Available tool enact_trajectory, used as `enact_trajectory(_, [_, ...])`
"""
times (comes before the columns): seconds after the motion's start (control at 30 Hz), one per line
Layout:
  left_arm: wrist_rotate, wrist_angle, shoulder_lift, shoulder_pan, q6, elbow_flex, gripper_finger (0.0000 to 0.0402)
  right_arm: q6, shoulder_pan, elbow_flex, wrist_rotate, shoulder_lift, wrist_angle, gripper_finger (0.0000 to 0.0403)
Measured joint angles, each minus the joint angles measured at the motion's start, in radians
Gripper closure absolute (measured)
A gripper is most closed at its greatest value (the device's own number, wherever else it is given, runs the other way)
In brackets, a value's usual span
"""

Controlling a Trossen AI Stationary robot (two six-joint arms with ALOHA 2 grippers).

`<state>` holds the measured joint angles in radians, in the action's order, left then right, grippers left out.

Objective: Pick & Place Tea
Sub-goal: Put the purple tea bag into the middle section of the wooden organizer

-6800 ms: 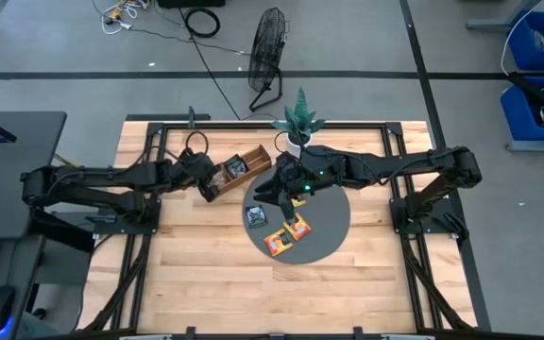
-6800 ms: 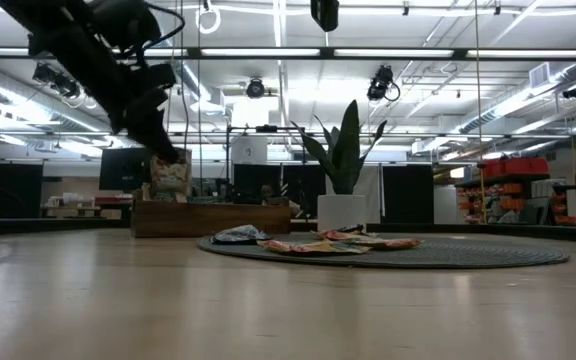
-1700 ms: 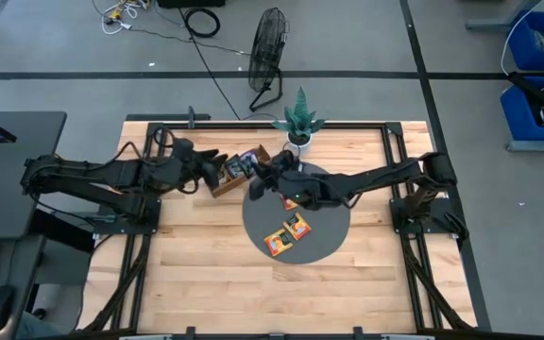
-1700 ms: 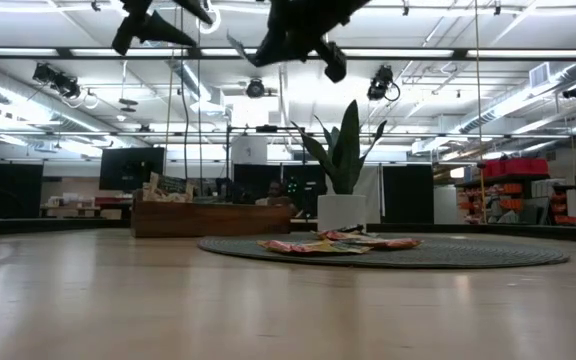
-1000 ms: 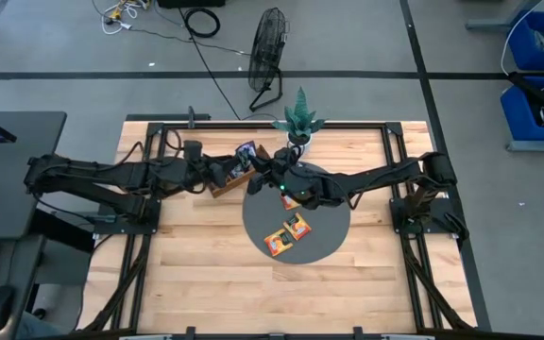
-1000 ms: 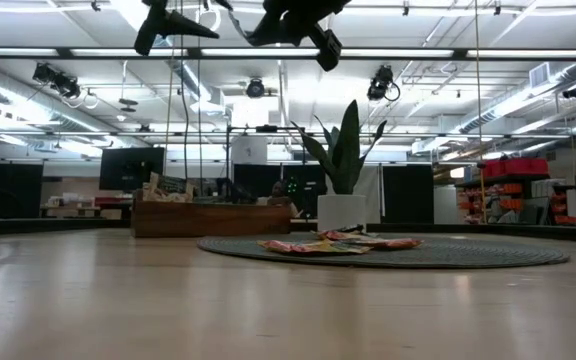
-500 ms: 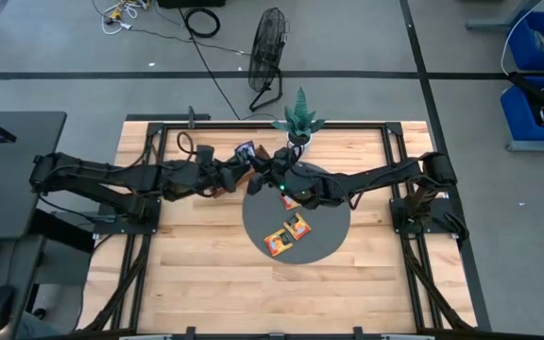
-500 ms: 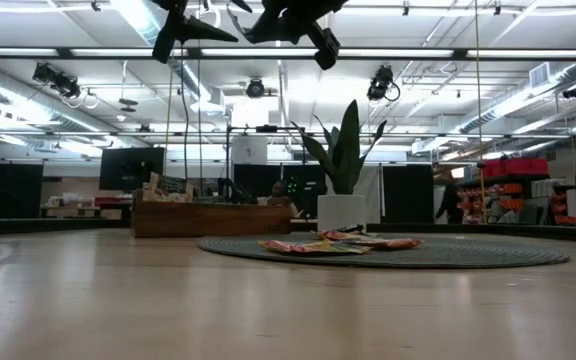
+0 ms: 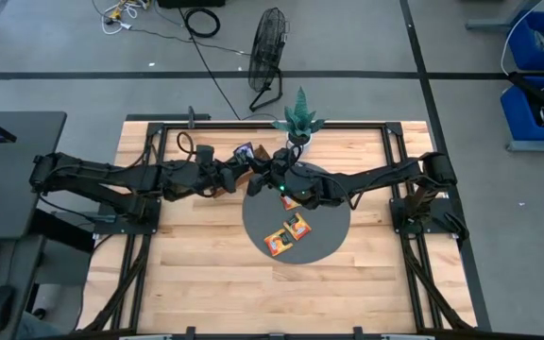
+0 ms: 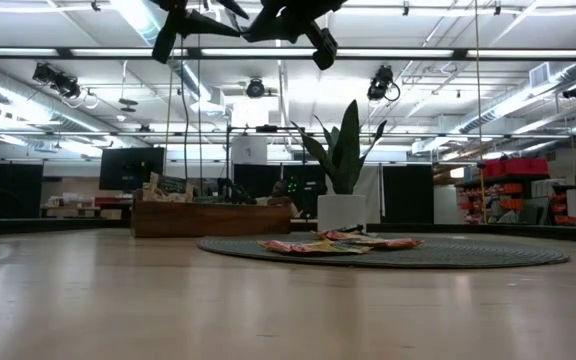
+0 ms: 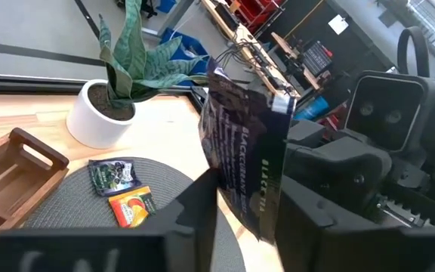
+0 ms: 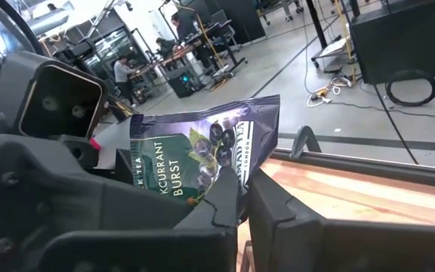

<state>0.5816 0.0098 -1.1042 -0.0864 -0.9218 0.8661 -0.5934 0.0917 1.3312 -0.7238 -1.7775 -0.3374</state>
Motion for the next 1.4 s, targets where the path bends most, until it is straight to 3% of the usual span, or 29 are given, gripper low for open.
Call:
enact_trajectory(0.23, [0.005, -0.007, 0.0, 0.001, 0.024, 0.0, 0.0385, 0.004, 0.0, 0.001, 0.0, 0.0, -0.004, 0.0397])
enact_trajectory(0.47, [0.006, -0.008, 0.0, 0.0, 0.049, 0.0, 0.0397, 0.022, -0.001, 0.001, 0.019, 0.0, -0.006, 0.0389])
enact_trajectory(0.77, [-0.078, -0.028, 0.039, 0.0, 0.159, 0.001, 0.0398, 0.055, -0.001, 0.001, 0.109, 0.059, 0.037, 0.0272])
enact_trajectory(0.97, [-0.3, -0.115, 0.103, 0.001, 0.318, 0.003, 0.0399, 0.12, -0.013, 0.0, 0.319, 0.13, 0.166, 0.0202])
enact_trajectory(1.17, [-0.596, -0.31, 0.141, -0.001, 0.435, 0.0, 0.0399, 0.142, -0.035, 0.001, 0.615, 0.181, 0.263, 0.0176])
enact_trajectory(1.3, [-0.659, -0.384, 0.14, -0.003, 0.445, 0.0, 0.0399, 0.111, -0.043, 0.001, 0.799, 0.181, 0.303, 0.0174])
enact_trajectory(1.4, [-0.68, -0.382, 0.14, -0.002, 0.452, 0.0, 0.0399, 0.076, -0.043, 0.001, 0.862, 0.168, 0.344, 0.0174])
